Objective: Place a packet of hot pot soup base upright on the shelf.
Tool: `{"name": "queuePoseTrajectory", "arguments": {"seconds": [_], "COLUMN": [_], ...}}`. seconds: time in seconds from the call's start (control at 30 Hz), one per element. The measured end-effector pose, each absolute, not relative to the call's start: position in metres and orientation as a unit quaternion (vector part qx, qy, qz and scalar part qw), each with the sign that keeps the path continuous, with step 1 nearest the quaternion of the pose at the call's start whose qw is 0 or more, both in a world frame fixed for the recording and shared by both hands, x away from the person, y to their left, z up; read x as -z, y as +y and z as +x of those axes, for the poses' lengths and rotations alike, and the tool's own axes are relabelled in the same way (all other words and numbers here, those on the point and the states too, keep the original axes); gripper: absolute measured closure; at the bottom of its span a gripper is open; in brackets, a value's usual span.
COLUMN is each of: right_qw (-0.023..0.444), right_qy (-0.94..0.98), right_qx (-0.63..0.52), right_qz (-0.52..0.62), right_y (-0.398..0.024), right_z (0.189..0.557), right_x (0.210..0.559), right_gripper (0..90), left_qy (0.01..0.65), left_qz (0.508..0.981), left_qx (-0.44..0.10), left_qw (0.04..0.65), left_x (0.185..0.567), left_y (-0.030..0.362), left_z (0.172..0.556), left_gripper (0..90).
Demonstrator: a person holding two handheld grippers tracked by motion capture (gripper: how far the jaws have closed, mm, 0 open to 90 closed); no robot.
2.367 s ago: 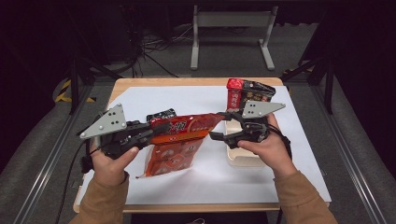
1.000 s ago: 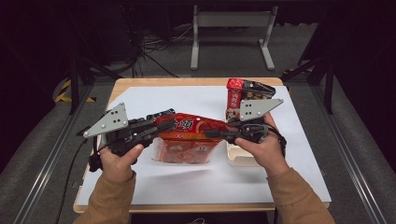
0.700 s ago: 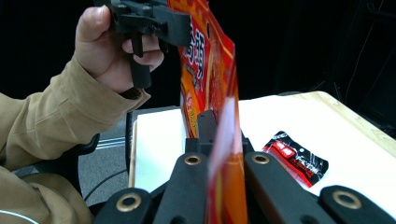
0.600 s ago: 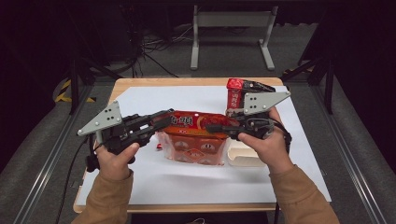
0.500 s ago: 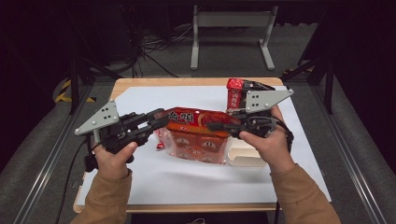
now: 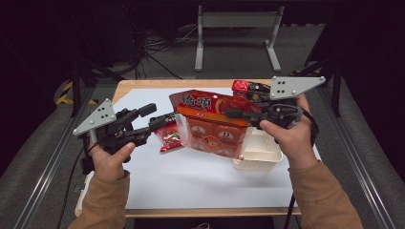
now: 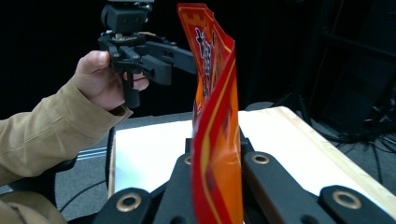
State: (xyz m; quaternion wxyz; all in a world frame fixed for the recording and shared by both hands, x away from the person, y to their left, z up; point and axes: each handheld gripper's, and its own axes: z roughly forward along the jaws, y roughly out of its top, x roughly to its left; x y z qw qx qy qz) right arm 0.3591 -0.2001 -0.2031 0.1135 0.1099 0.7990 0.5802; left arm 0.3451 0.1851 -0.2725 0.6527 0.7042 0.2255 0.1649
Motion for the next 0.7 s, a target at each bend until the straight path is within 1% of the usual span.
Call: {"name": "queuePoseTrajectory", "arguments": {"seconds": [0.37, 0.63, 0.7], "right_qw": [0.148, 0.172, 0.178], "right_qy": [0.791, 0.783, 0.781], "right_qx": [-0.577, -0.576, -0.576], "right_qz": [0.139, 0.16, 0.164], "right_y": [-0.229, -0.249, -0.255], "right_z": [0.359, 0.364, 0.365], "right_x": [0.193, 0.19, 0.189], "right_gripper": [89.7, 89.7, 89.7], "left_qy": [0.246, 0.26, 0.261], "left_qz": [0.724, 0.732, 0.728], "left_qx": [-0.158, -0.178, -0.186], "left_qw": [0.624, 0.604, 0.606], "left_x": [0.284, 0.294, 0.297], "left_y": [0.192, 0.198, 0.199], "left_z": [0.358, 0.367, 0.369], "left_gripper": [42.6, 39.0, 38.1]}}
